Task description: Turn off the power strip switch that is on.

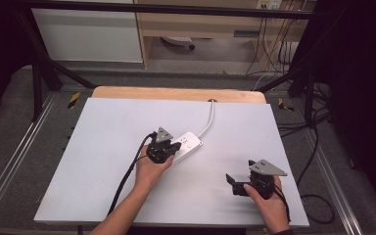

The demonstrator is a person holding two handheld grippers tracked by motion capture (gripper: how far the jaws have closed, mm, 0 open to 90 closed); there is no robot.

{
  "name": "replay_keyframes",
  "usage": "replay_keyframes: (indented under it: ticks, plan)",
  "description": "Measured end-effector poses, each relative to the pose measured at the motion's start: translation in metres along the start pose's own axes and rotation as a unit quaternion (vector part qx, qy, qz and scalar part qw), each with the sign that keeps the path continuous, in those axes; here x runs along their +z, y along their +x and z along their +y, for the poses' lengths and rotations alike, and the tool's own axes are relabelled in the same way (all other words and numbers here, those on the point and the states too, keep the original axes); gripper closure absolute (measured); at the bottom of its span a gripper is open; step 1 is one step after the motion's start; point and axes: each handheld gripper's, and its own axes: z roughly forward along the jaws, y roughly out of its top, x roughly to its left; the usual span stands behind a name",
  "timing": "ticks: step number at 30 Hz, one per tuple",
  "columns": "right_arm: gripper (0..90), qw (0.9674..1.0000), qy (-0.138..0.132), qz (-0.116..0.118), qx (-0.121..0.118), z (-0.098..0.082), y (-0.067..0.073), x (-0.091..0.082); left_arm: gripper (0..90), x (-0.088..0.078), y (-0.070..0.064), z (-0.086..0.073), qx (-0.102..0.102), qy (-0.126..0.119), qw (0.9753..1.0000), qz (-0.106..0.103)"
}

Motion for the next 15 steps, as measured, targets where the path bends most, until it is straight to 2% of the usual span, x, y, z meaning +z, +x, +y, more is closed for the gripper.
replay_keyframes:
  ticks: [15]
  plan:
    - [2.2, 1.0, 0.001, 0.002, 0.002, 0.0002, -0.0001, -0.0004, 90.0, 0.0031, -0.0001, -0.0024, 0.001, 0.013, 0.9999, -0.008]
